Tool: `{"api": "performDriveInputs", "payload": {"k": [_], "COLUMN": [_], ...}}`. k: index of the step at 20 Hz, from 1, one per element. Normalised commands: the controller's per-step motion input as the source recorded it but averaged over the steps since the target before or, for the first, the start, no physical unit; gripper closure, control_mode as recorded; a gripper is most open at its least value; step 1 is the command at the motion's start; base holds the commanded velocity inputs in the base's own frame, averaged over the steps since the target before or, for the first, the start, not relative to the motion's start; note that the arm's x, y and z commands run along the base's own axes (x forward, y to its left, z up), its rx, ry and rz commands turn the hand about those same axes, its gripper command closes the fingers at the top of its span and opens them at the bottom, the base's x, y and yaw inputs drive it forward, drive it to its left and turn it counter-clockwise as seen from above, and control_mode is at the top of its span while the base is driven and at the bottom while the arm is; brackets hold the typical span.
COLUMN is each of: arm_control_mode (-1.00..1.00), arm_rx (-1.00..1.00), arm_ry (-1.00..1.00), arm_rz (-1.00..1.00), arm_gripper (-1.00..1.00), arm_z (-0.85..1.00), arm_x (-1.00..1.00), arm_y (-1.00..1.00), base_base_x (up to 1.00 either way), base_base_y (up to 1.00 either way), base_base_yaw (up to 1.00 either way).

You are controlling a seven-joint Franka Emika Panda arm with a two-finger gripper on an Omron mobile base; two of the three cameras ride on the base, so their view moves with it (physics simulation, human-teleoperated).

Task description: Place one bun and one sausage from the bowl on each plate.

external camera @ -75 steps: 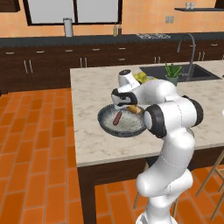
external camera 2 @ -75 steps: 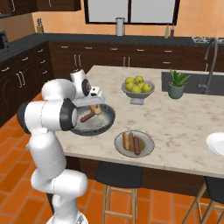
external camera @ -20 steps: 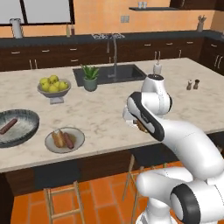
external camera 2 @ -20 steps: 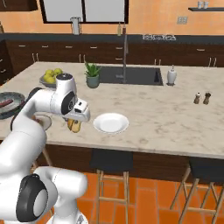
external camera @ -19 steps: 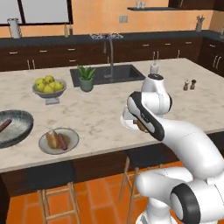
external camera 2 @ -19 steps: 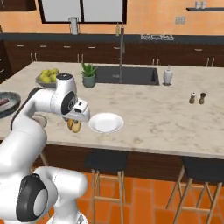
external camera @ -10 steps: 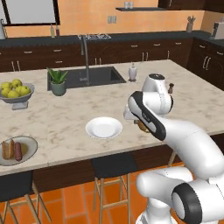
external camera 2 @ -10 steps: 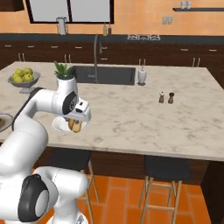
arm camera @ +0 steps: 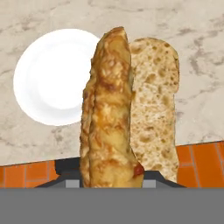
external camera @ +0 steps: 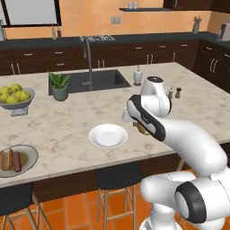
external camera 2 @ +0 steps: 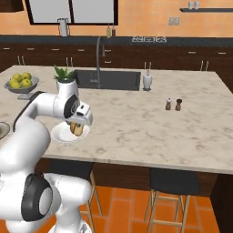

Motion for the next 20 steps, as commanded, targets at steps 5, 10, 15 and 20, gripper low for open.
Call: {"api": "performDriveInputs", "payload": {"k": [5, 10, 15, 20], "arm_control_mode": [-1.0, -1.0, -1.0, -1.0], "arm_rx": [0.0, 0.0, -0.01, -0.05], "arm_ry": [0.07, 0.2, 0.26, 0.2], "arm_rz": [0.0, 0.0, 0.0, 0.0], "arm_gripper": [1.0, 1.0, 1.0, 1.0], "arm_z": [0.0, -0.32, -0.49, -0.73], "arm_x": [0.89, 0.94, 0.26, 0.15], "arm_y": [0.36, 0.29, 0.05, 0.19], "base_base_x": [0.0, 0.0, 0.0, 0.0], "base_base_y": [0.0, 0.0, 0.0, 0.0], "base_base_yaw": [0.0, 0.0, 0.0, 0.0]}}
